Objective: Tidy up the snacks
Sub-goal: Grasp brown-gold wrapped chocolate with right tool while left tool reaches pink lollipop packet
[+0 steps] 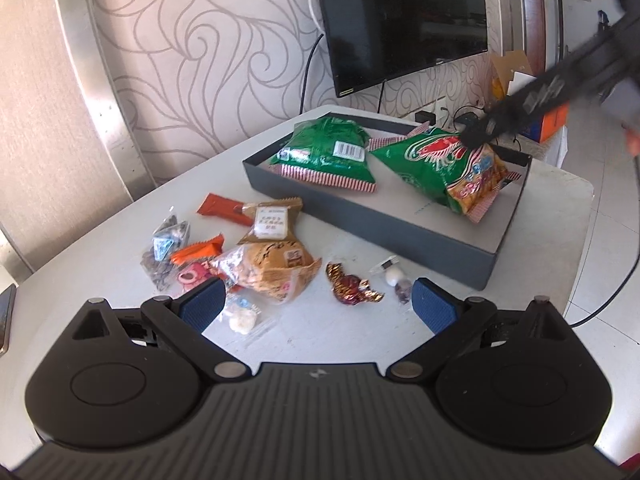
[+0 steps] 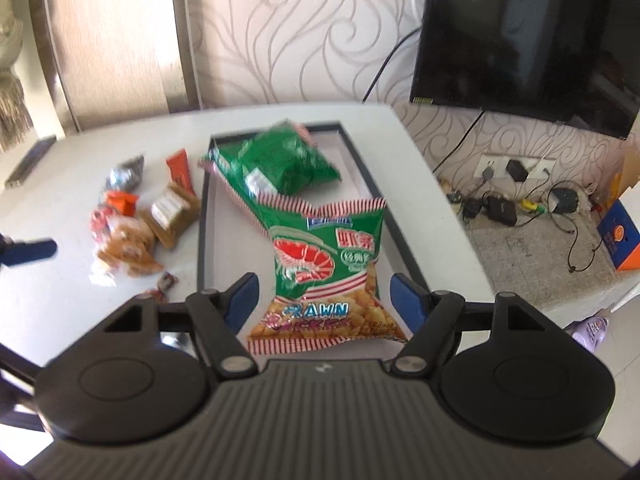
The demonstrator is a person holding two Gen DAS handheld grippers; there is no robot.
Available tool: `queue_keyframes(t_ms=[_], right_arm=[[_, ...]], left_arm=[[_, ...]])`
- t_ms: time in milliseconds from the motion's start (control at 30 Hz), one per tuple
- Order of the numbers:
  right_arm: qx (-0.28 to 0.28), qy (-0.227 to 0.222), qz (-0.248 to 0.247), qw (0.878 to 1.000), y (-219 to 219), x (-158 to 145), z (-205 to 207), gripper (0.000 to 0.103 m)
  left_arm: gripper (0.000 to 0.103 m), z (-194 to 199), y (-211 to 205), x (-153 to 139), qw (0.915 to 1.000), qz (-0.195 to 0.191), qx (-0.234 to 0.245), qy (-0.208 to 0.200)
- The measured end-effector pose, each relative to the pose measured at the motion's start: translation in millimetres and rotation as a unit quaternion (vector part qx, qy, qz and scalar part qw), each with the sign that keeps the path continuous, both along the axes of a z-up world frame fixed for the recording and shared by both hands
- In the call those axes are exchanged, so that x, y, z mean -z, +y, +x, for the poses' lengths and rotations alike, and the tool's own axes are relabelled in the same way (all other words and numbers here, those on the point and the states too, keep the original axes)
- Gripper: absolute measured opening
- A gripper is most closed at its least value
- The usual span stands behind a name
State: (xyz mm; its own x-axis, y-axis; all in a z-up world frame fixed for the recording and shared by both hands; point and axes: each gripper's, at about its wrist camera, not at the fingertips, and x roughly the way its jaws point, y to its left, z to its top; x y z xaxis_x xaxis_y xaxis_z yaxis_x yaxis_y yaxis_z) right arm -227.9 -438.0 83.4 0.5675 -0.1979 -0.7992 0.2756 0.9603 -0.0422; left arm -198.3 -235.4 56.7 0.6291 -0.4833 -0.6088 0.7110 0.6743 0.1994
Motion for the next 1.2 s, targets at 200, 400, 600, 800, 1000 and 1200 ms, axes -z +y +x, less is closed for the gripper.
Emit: queue_keyframes(t_ms=[200, 400, 600, 800, 1000, 1200], right_arm=[[-0.073, -0.044, 0.011, 0.996, 40, -27, -11, 0.070], [-0.132, 0.013, 0.058, 0.989, 74, 11, 0, 0.041], [-0.153, 0.051, 0.056, 0.985, 95, 42, 14, 0.039], [-0.166, 0.067, 0.042, 0.983, 100, 60, 42, 0.036], [-0.167, 0.096, 0.040, 0.980, 102, 84, 57, 0.029], [-0.180, 0.093, 0.035, 0.979, 104, 84, 60, 0.026]], left_arm=[[0.101, 2, 14, 6, 1.0000, 0.000, -0.007, 0.006], [0.101, 4, 25, 12, 0.9997, 0.005, -0.020, 0.008], [0.101, 7, 38, 15, 0.9991, 0.008, -0.039, 0.014], [0.101, 8, 48, 13, 0.9987, 0.011, -0.049, 0.011], [0.101, 9, 57, 12, 0.9982, 0.014, -0.058, 0.009], [0.101, 16, 60, 15, 0.9974, 0.010, -0.068, 0.020]])
